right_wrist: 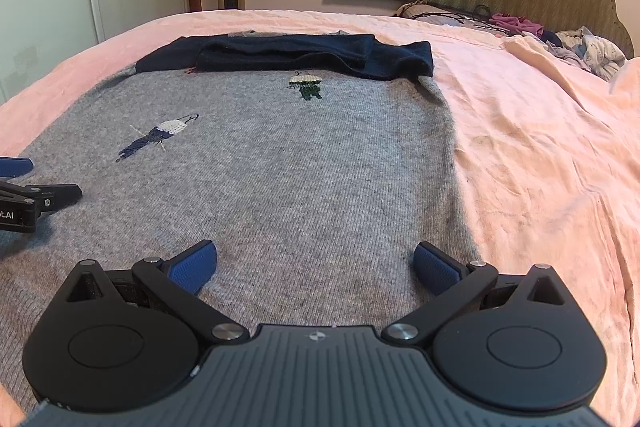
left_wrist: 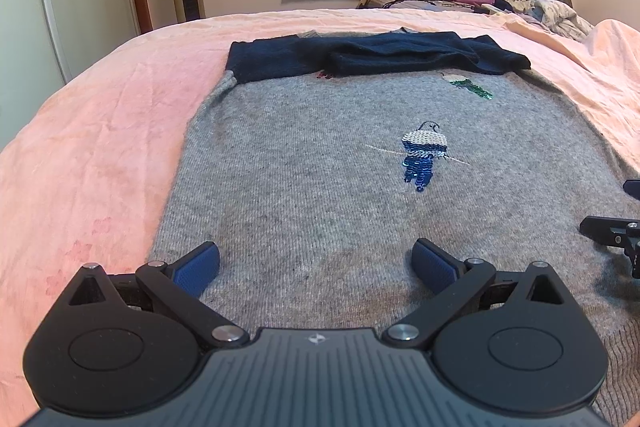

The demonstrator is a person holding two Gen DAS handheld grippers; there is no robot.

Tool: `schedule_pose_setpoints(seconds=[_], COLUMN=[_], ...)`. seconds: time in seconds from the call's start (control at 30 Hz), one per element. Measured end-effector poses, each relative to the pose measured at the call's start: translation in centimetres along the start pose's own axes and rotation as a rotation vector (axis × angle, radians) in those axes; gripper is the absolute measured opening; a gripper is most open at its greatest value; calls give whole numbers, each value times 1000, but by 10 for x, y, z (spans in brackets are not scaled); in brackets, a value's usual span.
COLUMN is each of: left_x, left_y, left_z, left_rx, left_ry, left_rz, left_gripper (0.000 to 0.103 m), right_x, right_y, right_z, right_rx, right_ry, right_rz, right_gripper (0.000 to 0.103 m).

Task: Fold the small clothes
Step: 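Grasp the grey sweater's ribbed hem with the left tool while the right tool grasps it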

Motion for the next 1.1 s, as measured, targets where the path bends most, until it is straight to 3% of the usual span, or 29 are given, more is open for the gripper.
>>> schedule_pose_setpoints(seconds=[0.13, 0.3, 0.43, 0.5, 0.63, 0.7, 0.83, 0.93, 1.03, 1.07, 1.1], left_x=[-14, -50, -58, -61, -67, -67, -66, -66, -70, -71, -71], left_y=[5, 50, 81, 83, 71, 65, 63, 62, 57, 56, 57], left_z=[-4, -20, -41, -46, -49, -50, -53, -56, -60, -62, -63], left_rx=[-2, -128, -301, -334, -352, -398, -472, -515, -522, -520, -508], left_ry=[21, 9, 78, 73, 102, 139, 176, 199, 232, 240, 248], left_rz=[-11, -99, -246, -297, -431, -533, -629, -664, -706, -699, -672], left_gripper=[103, 103, 103, 103, 103, 103, 103, 102, 100, 97, 83], right_x=[-10, -47, -61, -64, -68, -71, -82, -87, -90, -91, -92], right_y=[-3, -49, -103, -115, -106, -94, -77, -64, -62, -63, -65], right_z=[0, -3, -20, -31, -45, -50, -58, -65, -67, -67, -69], right_rx=[29, 297, 533, 587, 617, 585, 556, 549, 549, 564, 575], right_ry=[12, 15, 61, 94, 140, 175, 222, 250, 243, 240, 240], right_rz=[51, 284, 364, 395, 511, 564, 633, 688, 676, 681, 681], right_gripper=[103, 103, 103, 103, 103, 103, 103, 101, 97, 95, 90])
Point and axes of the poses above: each gripper's, at about its wrist camera, not at the fingertips, and x roughly the way its jaws point, y to its left, z to its top, the point moved 9 cm from there along x, roughly the way its jaws point, and after that the axes turned 4 degrees about y, right-handed, at the moved point
